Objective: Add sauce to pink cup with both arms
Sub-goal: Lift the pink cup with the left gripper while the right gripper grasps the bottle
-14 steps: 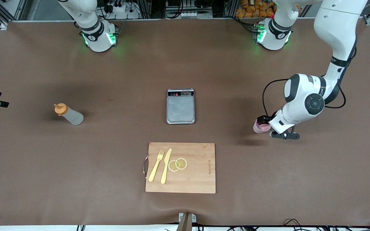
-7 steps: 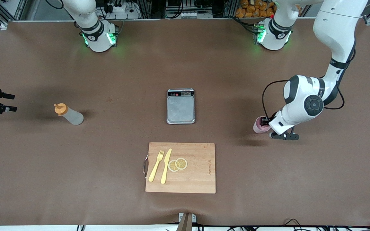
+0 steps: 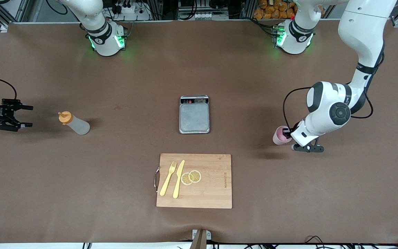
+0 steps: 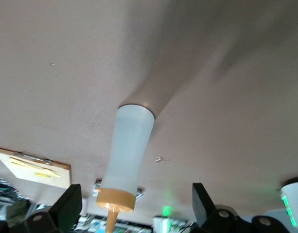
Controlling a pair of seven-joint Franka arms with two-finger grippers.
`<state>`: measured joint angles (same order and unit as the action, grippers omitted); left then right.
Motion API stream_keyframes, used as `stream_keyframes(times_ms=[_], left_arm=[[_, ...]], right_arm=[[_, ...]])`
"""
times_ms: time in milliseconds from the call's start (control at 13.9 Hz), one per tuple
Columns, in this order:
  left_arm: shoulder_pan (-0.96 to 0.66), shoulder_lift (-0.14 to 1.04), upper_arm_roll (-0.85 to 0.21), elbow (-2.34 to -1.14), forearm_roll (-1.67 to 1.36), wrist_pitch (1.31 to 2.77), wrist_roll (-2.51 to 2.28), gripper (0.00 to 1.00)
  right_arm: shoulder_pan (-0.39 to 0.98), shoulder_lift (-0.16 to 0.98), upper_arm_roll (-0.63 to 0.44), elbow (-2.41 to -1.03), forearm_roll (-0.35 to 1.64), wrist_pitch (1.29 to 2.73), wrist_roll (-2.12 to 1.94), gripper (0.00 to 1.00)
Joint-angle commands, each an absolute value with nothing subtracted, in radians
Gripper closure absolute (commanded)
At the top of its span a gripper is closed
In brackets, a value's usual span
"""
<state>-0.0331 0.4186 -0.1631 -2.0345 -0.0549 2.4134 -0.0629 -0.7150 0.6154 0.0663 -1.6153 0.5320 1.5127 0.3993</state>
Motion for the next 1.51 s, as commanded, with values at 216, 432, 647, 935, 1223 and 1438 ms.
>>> stream_keyframes(times_ms=[216,432,647,935,1223,1438], left_arm=[[-0.028,0.324,-0.172,-1.988,-0.04,2.323,-0.11,1.0],[-0.041,0.322,-0.205,-1.91,-0.04,2.205,-0.202,1.0],[-0.044,0.324,-0.28,-1.862,-0.04,2.157,-0.341,1.0],[-0.147,0.359,-0.365,-1.781,-0.04,2.145,-0.642,1.0],[-0.342,0.48,-0.364,-1.636,-0.038,2.145,-0.882,1.0],[-0.484,0.616,-0.325,-1.487,-0.014,2.146,-1.009,1.0]], right_arm=[[-0.766,0.762,0.084,-1.586,0.676,1.451,0.523,0.0],[-0.747,0.784,0.086,-1.586,0.681,1.453,0.543,0.0],[-0.716,0.805,0.086,-1.594,0.736,1.45,0.554,0.0],[-0.698,0.851,0.086,-1.589,0.765,1.456,0.543,0.0],[-0.672,0.857,0.087,-1.594,0.775,1.454,0.549,0.0],[-0.643,0.871,0.087,-1.595,0.775,1.456,0.538,0.0]])
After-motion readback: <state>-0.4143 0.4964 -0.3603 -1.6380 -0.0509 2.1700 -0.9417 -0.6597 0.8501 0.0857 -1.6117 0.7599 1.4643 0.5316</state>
